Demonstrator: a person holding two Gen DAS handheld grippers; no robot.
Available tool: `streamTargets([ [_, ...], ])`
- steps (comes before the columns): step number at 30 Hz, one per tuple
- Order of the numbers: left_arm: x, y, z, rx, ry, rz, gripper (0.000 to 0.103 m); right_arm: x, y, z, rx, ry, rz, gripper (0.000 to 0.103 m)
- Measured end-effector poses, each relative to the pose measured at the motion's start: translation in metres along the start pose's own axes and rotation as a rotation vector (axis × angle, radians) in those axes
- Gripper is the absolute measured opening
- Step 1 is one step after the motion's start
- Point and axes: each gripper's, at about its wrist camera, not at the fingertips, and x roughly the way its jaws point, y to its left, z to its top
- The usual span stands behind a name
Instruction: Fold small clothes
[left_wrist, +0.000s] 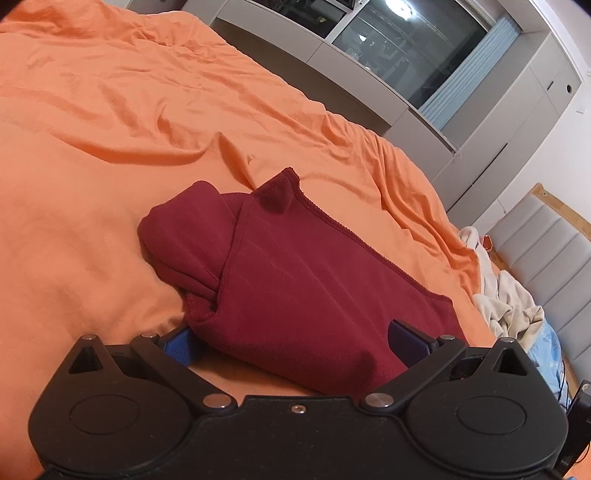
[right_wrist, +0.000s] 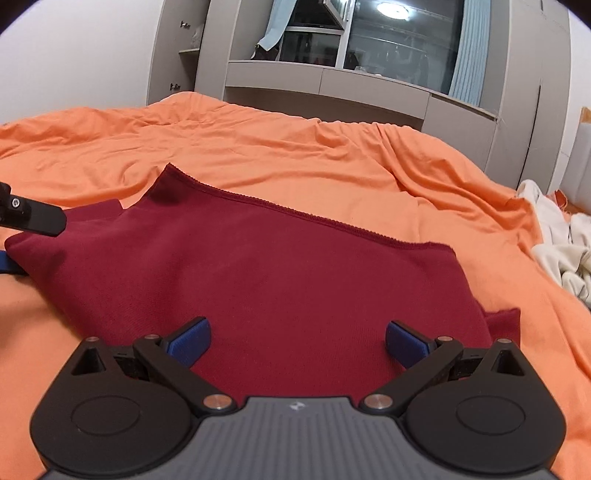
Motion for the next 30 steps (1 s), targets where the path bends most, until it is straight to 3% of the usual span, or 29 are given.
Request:
streamTargets([
  [3, -0.003, 0.002, -0.001, 0.001, -0.002, -0.013, 0.102, 0.002, -0.002, -0.001, 0.015, 0.003, 0.009, 0.103],
  [8, -0.011, 0.011, -0.001, -0.062, -0.051, -0.099, 0.102, -0.002, 0.0, -0.004, 0.003, -0.01, -0.006, 0.103],
  [19, 0.026, -0.002, 0.012, -0.051, -0.045, 0.054, 0.102, -0.003, 0.003, -0.006, -0.005, -0.017, -0.016, 0.103],
  [30, 0.025, -0.001, 0.009, -0.027, -0.044, 0.056, 0.102, -0.001, 0.0, -0.006, 0.007, -0.011, -0.005, 0.103],
])
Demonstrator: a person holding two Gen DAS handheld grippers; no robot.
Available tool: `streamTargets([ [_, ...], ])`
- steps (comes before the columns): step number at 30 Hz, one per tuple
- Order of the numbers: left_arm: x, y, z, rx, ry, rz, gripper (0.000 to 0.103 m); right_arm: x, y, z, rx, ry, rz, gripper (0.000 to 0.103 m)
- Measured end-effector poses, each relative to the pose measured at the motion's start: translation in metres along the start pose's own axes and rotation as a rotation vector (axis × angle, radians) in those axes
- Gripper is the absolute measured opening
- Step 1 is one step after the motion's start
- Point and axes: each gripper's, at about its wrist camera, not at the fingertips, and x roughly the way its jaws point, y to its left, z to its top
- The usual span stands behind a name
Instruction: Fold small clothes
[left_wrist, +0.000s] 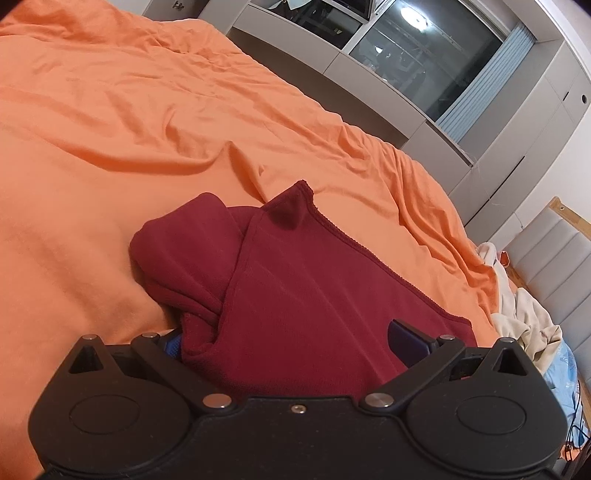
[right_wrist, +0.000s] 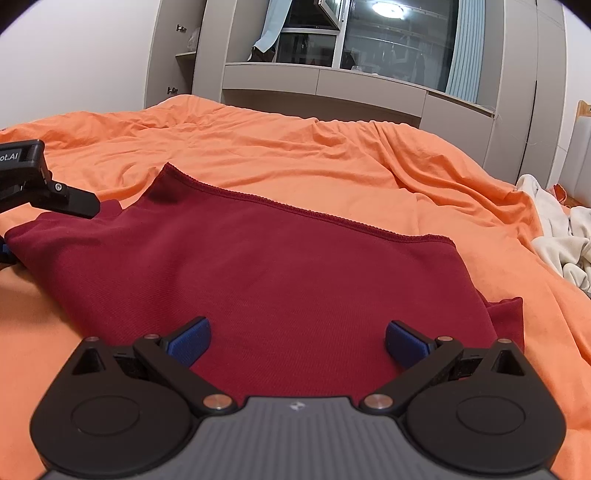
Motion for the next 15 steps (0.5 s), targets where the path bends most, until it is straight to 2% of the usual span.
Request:
streamTargets([
  [6, -0.002, 0.003, 0.0, -0.019, -0.013, -0.015, 0.102, 0.002, 0.001, 0.0, 0.006, 0.006, 0.006, 0.103],
  [8, -0.005, 0.005, 0.0, -0.036, -0.029, -0.007, 0.094, 0.002, 0.001, 0.0, 0.005, 0.006, 0.005, 0.103],
  [11, -0.005, 0.005, 0.001, -0.046, -0.036, 0.022, 0.068, 0.002, 0.001, 0.0, 0.006, 0.007, 0.006, 0.103],
  [12, -0.004, 0.006, 0.001, -0.05, -0.034, 0.031, 0.051, 0.001, 0.001, 0.0, 0.006, 0.006, 0.006, 0.103],
  [13, -0.003, 0.007, 0.001, -0.059, -0.031, 0.037, 0.039, 0.001, 0.001, 0.0, 0.005, 0.006, 0.005, 0.103],
  [15, -0.001, 0.01, 0.002, -0.084, -0.029, 0.039, 0.038, 0.001, 0.001, 0.0, 0.005, 0.006, 0.005, 0.103],
])
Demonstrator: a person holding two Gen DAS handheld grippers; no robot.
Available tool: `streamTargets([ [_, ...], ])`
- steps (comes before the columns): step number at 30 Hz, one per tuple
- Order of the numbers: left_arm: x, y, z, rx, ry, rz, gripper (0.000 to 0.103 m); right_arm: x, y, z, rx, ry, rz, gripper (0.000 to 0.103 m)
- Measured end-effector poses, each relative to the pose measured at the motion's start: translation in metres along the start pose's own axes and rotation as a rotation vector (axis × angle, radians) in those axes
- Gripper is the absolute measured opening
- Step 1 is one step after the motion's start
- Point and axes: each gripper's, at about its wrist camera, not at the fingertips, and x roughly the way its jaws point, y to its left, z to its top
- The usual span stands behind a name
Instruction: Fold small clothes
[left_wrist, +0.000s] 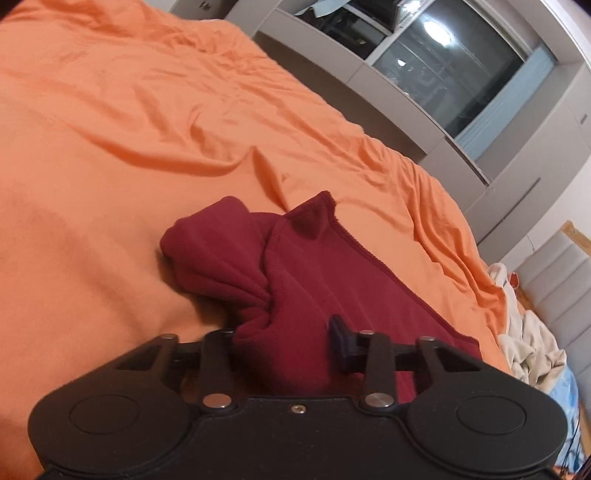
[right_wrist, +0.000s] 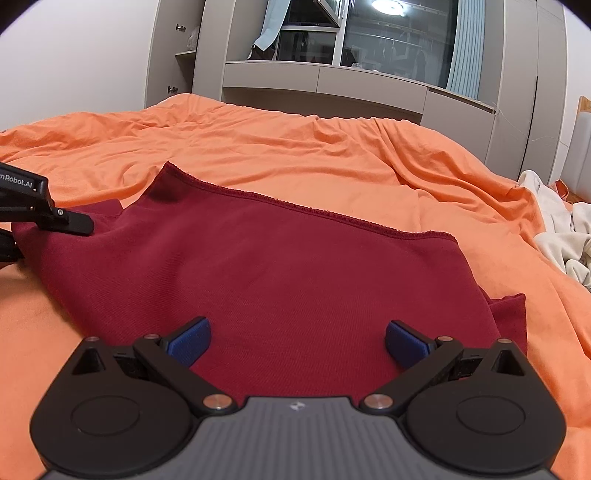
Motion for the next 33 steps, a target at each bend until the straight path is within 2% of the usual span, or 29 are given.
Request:
streamTargets([
  [4, 0.002, 0.002, 0.003, -0.022, -0.008, -0.002, 0.035, 0.0, 0.0, 0.0, 0.001, 0.0, 0.001, 0.103],
  [5, 0.002, 0.002, 0.004, -0.021, -0.01, -0.002, 0.031, -0.001, -0.001, 0.001, 0.003, -0.003, 0.001, 0.103],
  [7, 0.001, -0.004, 0.006, 0.01, -0.018, -0.001, 0.016, -0.01, -0.005, 0.002, 0.024, -0.049, -0.001, 0.103],
  [10, -0.002, -0.03, 0.009, 0.159, -0.041, 0.006, 0.014, -0.029, -0.021, 0.01, 0.091, -0.134, 0.04, 0.103],
  [12, -0.006, -0.051, 0.012, 0.276, -0.063, -0.005, 0.013, -0.036, -0.035, 0.019, 0.14, -0.13, 0.044, 0.103],
  [15, -0.007, -0.086, 0.017, 0.435, -0.059, -0.041, 0.013, -0.044, -0.063, 0.026, 0.227, -0.128, -0.014, 0.103],
  [20, -0.006, -0.141, 0.012, 0.581, -0.017, -0.115, 0.014, -0.058, -0.129, 0.034, 0.401, -0.16, -0.141, 0.103],
  [23, 0.002, -0.179, -0.004, 0.704, 0.009, -0.152, 0.013, -0.073, -0.172, 0.028, 0.534, -0.209, -0.233, 0.103],
  [27, 0.01, -0.228, -0.042, 0.888, 0.052, -0.19, 0.013, -0.083, -0.213, 0.018, 0.664, -0.21, -0.268, 0.103],
  [29, 0.014, -0.247, -0.066, 0.966, 0.092, -0.232, 0.013, -0.082, -0.225, 0.016, 0.679, -0.194, -0.28, 0.103],
  [33, 0.018, -0.263, -0.111, 1.056, 0.166, -0.292, 0.013, -0.08, -0.237, 0.011, 0.675, -0.178, -0.319, 0.103],
])
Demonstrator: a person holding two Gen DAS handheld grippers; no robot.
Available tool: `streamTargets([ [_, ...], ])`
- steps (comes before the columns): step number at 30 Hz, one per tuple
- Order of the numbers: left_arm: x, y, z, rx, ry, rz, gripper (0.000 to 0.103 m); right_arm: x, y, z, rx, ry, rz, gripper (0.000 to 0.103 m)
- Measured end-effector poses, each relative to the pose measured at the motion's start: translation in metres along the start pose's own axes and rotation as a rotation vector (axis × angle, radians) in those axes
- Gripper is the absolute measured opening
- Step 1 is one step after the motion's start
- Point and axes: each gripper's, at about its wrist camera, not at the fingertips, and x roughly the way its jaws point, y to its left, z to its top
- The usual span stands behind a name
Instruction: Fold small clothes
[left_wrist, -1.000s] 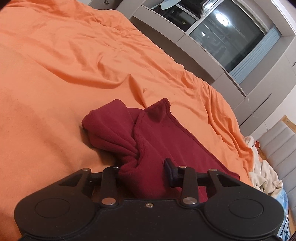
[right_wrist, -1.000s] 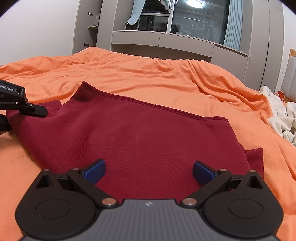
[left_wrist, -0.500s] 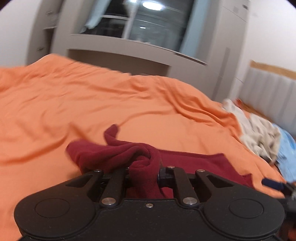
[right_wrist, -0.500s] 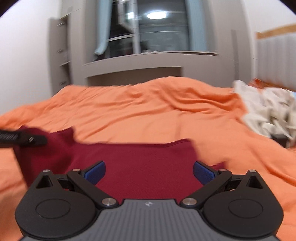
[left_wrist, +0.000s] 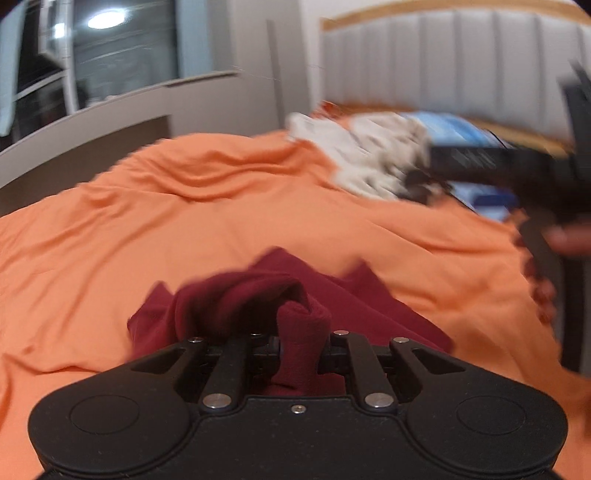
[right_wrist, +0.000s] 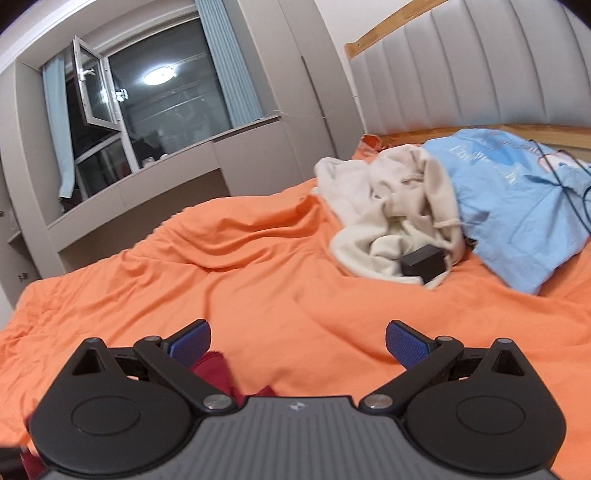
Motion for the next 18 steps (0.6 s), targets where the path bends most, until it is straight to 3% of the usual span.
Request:
streamTargets([
  [6, 0.02, -0.022, -0.019, 0.022, 0.06, -0.03, 0.021, 0.015, 0.006, -0.004, 0.002, 0.065, 0.033, 0.103],
  [12, 0.021, -0.006, -0.021, -0.093, 0.074, -0.138, 0.051, 0.013, 0.009, -0.005, -0.005, 0.078, 0.033, 0.103],
  [18, 0.005, -0.005, -0.021, -0.114, 0.055, -0.203, 0.084, 0.017, 0.01, -0.009, -0.013, 0.113, 0.042, 0.103],
])
